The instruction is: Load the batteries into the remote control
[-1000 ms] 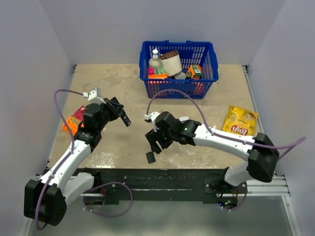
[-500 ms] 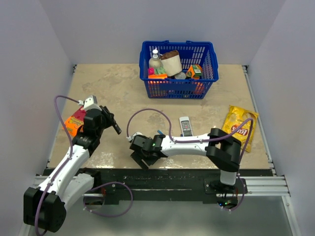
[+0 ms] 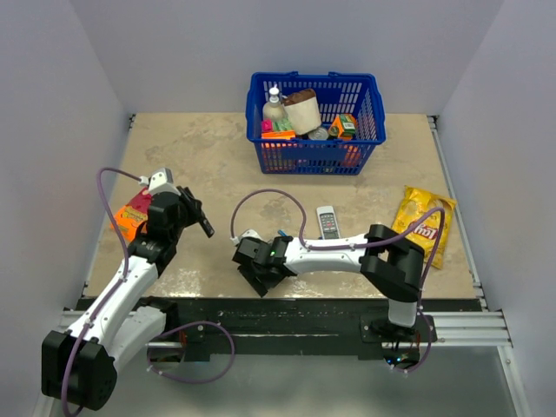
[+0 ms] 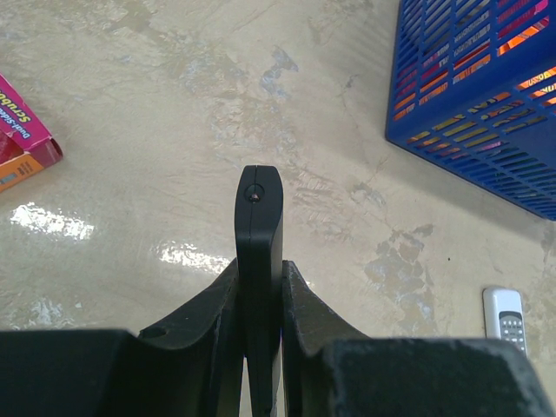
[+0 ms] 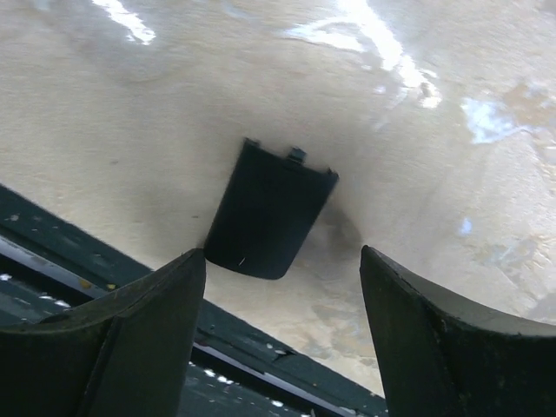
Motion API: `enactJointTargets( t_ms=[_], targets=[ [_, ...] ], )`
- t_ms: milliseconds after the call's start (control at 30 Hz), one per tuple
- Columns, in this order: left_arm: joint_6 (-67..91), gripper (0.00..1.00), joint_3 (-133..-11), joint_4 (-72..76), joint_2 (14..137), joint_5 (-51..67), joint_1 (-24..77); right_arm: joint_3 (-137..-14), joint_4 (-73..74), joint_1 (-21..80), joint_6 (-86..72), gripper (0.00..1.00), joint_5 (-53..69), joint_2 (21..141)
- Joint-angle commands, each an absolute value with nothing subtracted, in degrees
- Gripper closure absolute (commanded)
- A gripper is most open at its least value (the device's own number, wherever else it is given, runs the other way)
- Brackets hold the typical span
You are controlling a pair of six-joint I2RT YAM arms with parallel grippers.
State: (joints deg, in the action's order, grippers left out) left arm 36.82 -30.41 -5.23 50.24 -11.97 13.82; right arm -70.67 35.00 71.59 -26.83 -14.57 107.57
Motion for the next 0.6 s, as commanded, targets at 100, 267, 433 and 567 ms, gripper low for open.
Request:
enactJointTargets(
  t_ms=[100, 267, 433, 567],
  targets=[
    [36.74, 1.00, -31.55, -1.67, 50.71, -9.32, 13.36, -65.39, 34.19, 65.22, -26.46, 0.27, -13.62, 103.10],
    [36.91, 1.00, -31.55, -0.97, 51.15, -8.00, 13.36, -65.30, 32.18, 64.42, -23.12, 0.27, -10.38, 102.92],
    [36.74, 1.00, -31.55, -0.88, 51.15, -7.12, 13.36, -66.44, 30.50, 64.42, -15.48, 0.26, -5.99, 103.71],
    [36.91, 1.00, -31.20, -0.88, 51.07, -6.42, 13.36, -66.62, 29.80, 64.42, -9.06, 0.25, -5.27, 104.32]
  ],
)
